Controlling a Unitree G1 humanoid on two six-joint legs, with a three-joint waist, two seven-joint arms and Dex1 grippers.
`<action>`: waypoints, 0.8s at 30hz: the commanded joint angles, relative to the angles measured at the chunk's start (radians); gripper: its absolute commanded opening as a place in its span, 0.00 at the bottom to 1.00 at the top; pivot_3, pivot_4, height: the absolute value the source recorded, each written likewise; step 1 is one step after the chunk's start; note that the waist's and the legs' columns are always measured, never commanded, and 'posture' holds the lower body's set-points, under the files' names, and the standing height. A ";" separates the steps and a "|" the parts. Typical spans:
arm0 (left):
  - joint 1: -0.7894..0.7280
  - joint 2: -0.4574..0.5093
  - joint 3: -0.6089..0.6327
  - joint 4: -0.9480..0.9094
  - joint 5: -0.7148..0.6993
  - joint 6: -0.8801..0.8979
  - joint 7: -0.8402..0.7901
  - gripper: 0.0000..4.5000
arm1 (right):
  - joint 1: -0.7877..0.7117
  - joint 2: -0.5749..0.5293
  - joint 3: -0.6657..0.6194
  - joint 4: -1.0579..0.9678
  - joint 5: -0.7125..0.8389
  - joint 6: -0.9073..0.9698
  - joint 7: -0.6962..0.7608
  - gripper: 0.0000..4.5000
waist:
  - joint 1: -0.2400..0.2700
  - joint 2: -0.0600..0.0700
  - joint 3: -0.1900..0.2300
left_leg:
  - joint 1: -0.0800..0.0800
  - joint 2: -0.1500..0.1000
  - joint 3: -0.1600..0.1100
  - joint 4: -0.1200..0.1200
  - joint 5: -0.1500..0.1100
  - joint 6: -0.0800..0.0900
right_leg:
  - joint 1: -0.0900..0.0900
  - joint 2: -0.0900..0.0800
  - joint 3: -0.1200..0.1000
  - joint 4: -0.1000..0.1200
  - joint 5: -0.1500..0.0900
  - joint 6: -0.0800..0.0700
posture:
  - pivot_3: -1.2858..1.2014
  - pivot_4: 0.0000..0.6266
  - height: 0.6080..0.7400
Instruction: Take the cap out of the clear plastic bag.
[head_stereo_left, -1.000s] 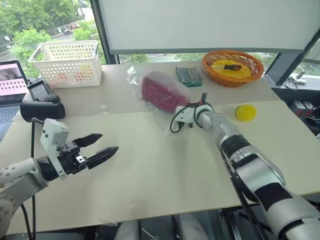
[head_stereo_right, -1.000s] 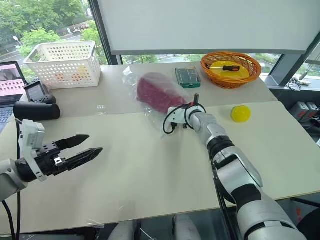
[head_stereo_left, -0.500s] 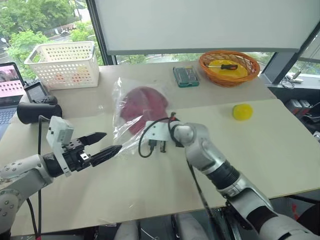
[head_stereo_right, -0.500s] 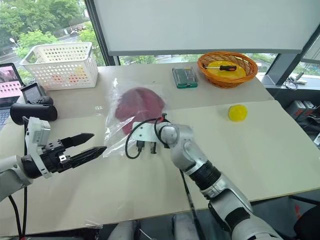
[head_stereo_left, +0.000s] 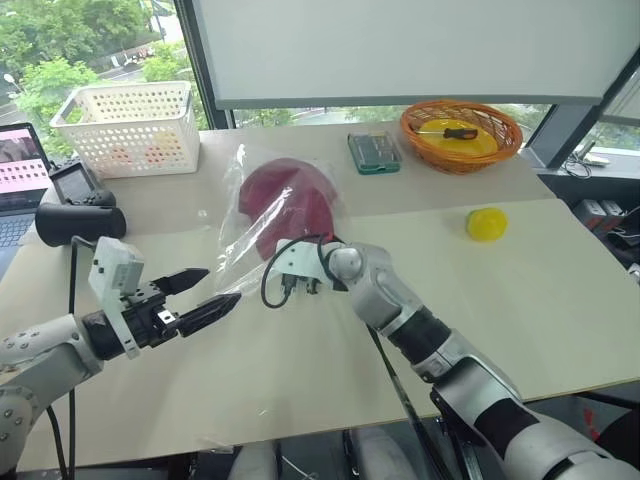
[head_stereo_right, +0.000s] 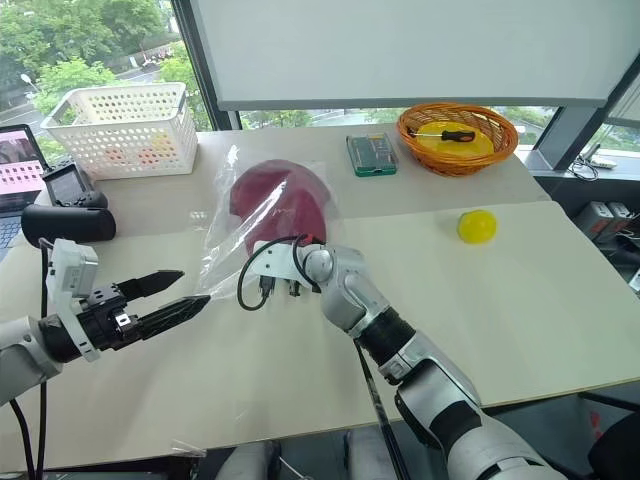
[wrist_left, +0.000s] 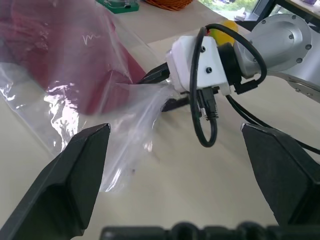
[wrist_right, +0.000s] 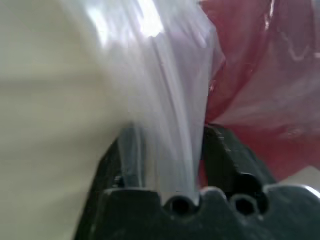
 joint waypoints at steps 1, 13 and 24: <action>0.003 0.006 0.028 -0.029 -0.009 -0.007 0.003 1.00 | 0.010 -0.066 0.016 -0.160 0.060 -0.017 0.147 0.58 | 0.000 0.000 0.000 | 0.000 0.000 0.000 0.000 0.000 0.000 | 0.000 0.000 0.000 0.000 0.000 0.000 | 0.52 0.24 0.97; 0.020 -0.002 0.032 -0.034 -0.004 -0.016 0.000 1.00 | 0.044 -0.225 -0.048 -0.365 0.251 0.005 0.313 0.58 | 0.001 0.000 0.000 | -0.001 0.000 0.000 0.000 0.000 0.000 | -0.001 0.000 0.000 -0.001 0.000 0.000 | 0.52 0.24 0.97; 0.063 -0.007 0.064 -0.049 0.004 -0.030 -0.014 1.00 | 0.058 -0.332 -0.174 -0.468 0.367 0.050 0.268 0.58 | 0.001 0.000 0.000 | -0.001 0.000 0.000 -0.001 0.000 0.000 | -0.001 0.000 0.000 -0.001 -0.001 0.000 | 0.52 0.24 0.97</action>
